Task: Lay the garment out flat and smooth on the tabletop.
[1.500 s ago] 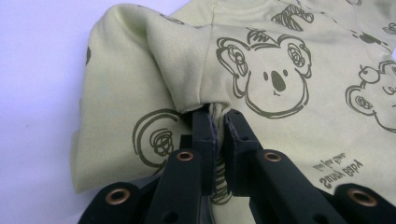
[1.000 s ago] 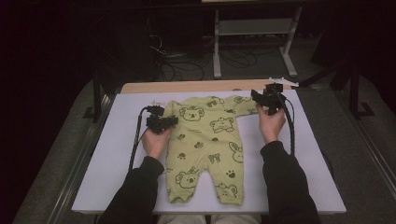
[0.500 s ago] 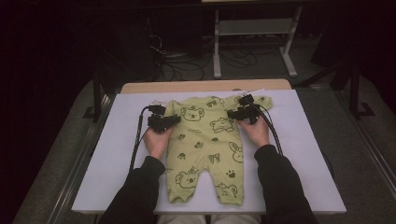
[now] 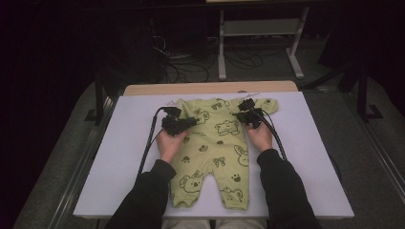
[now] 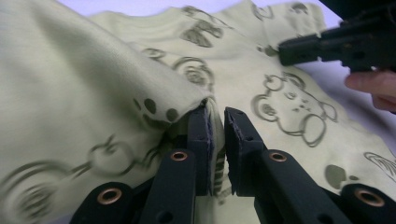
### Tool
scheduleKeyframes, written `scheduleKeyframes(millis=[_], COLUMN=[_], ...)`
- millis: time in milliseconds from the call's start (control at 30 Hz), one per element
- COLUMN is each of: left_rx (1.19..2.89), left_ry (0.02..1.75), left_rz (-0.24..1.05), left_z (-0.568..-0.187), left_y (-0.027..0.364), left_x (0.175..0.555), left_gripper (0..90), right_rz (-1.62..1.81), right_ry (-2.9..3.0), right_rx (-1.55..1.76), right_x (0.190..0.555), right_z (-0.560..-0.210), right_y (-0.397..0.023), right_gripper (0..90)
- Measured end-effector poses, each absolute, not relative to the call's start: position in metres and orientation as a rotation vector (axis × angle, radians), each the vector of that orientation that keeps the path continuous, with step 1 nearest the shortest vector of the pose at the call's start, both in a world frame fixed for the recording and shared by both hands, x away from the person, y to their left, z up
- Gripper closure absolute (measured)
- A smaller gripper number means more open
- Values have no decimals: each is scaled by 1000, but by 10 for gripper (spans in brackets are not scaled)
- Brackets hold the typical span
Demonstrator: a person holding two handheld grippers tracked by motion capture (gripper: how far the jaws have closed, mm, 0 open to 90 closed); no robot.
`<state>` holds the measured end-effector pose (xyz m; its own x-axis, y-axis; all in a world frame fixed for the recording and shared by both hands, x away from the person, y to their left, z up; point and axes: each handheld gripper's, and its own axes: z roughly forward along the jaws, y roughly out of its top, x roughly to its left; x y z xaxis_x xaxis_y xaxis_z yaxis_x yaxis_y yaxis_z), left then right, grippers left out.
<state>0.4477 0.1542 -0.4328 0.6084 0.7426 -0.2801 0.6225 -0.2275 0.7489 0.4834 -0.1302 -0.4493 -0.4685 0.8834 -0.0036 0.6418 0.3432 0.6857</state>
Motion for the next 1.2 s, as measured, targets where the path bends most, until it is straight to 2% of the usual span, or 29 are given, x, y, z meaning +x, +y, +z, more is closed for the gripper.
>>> scheduleKeyframes(millis=[167, 367, 433, 633, 800, 1000, 1200], left_rx=[2100, 2112, 2115, 1984, 1856, 1739, 1717], left_ry=[1034, 1014, 1026, 1066, 1184, 1374, 1472], left_rz=[174, 75, 78, 139, 150, 135, 48], left_z=[-433, -428, -423, -400, -391, -412, -441], left_y=[130, 138, 146, 186, 227, 265, 273], left_x=[448, 450, 449, 447, 450, 453, 461], left_gripper=[783, 615, 565, 499, 480, 468, 454], right_rz=[888, 926, 926, 927, 926, 944, 951], right_ry=[2235, 2234, 2235, 2235, 2233, 2229, 2231], right_rx=[1347, 1386, 1381, 1384, 1386, 1394, 1394], right_x=[483, 485, 485, 485, 485, 485, 485], right_z=[-450, -450, -450, -450, -450, -451, -451], right_y=[-130, -134, -134, -134, -134, -135, -136], right_gripper=[854, 854, 853, 854, 854, 851, 851])
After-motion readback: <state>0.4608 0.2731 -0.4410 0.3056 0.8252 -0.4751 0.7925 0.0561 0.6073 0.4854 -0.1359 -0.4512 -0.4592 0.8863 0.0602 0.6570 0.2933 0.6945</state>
